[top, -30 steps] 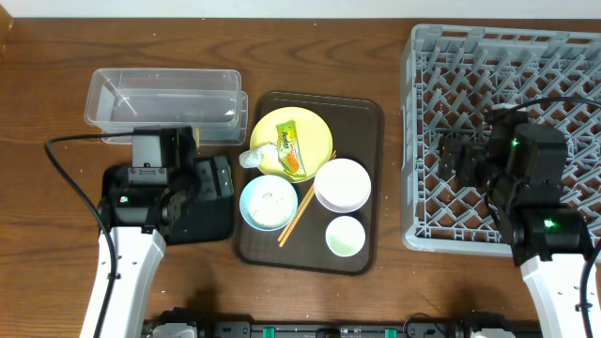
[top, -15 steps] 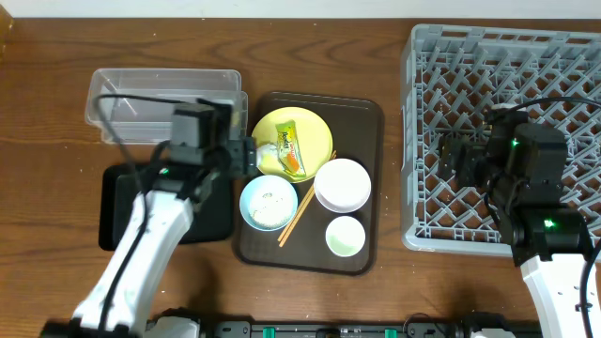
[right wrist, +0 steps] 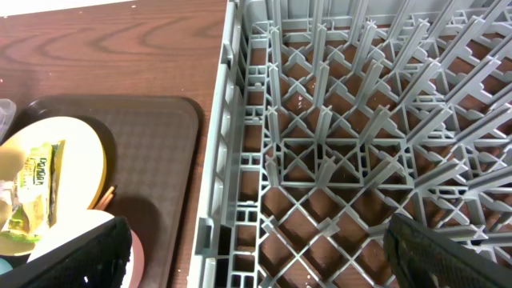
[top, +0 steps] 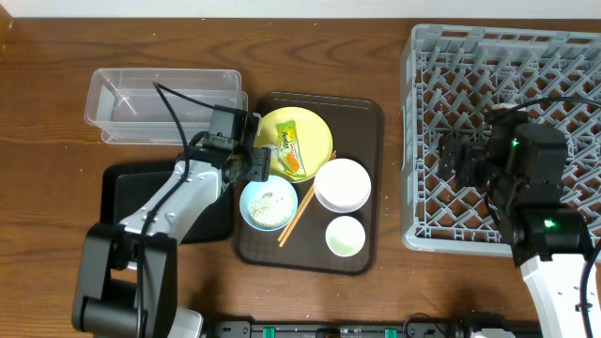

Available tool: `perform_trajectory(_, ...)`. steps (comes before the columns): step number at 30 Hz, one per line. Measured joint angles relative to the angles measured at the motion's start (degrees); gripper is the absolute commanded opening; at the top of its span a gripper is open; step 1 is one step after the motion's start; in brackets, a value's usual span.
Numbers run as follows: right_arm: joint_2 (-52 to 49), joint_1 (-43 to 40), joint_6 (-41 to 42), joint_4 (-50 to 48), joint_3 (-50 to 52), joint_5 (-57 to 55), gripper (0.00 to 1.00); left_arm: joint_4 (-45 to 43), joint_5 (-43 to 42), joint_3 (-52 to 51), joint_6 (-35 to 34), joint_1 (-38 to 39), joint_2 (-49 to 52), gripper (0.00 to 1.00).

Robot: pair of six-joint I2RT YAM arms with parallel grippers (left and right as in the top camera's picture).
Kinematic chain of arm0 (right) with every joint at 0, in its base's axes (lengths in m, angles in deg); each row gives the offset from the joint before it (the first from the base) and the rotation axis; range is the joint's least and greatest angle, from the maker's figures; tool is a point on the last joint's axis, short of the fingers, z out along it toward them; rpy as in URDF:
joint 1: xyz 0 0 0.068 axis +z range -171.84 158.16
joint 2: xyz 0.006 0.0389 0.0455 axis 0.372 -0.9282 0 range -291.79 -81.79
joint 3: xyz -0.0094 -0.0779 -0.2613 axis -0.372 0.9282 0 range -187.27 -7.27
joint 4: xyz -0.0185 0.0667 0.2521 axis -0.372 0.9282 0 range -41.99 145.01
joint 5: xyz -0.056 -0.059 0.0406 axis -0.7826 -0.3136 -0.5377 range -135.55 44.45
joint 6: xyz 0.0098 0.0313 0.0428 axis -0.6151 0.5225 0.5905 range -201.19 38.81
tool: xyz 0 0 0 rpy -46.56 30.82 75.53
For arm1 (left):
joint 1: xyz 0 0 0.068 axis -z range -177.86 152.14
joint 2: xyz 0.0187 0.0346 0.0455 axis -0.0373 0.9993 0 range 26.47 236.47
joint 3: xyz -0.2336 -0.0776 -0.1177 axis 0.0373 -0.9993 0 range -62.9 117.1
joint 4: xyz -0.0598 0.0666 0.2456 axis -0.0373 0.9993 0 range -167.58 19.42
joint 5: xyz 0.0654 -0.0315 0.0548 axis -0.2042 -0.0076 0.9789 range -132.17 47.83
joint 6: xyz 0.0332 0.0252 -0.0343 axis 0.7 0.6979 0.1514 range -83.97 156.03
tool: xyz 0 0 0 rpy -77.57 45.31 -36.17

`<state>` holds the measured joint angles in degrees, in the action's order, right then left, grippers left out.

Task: Sort waste into correct bins and load items into the dishwasher rack
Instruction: 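Grasp the white tissue on the yellow plate with the left gripper, then carry the tissue left and drop it into the clear bin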

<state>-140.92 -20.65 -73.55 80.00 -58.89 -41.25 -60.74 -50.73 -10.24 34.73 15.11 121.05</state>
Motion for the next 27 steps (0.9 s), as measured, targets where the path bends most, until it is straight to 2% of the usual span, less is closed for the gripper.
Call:
perform_trajectory(3,0.0,0.0,0.0,0.0,0.0,0.0,0.99,-0.1,0.0,0.0,0.2,0.0,0.7,0.46)
perform_trajectory(6,0.0,0.0,0.0,0.0,0.0,0.0,0.99,-0.4,0.0,0.0,0.0,0.0,0.8,0.29)
perform_trajectory(13,0.0,0.0,0.0,0.0,0.0,0.0,0.99,-0.4,0.0,0.0,0.3,0.0,0.8,0.08)
perform_trajectory(20,0.0,0.0,0.0,0.0,0.0,0.0,0.99,0.1,0.0,0.0,0.5,0.0,-1.4,0.06)
perform_trajectory(27,0.0,0.0,0.0,0.0,0.0,0.0,0.99,-1.2,3.6,0.0,0.5,-0.5,-13.9,0.06)
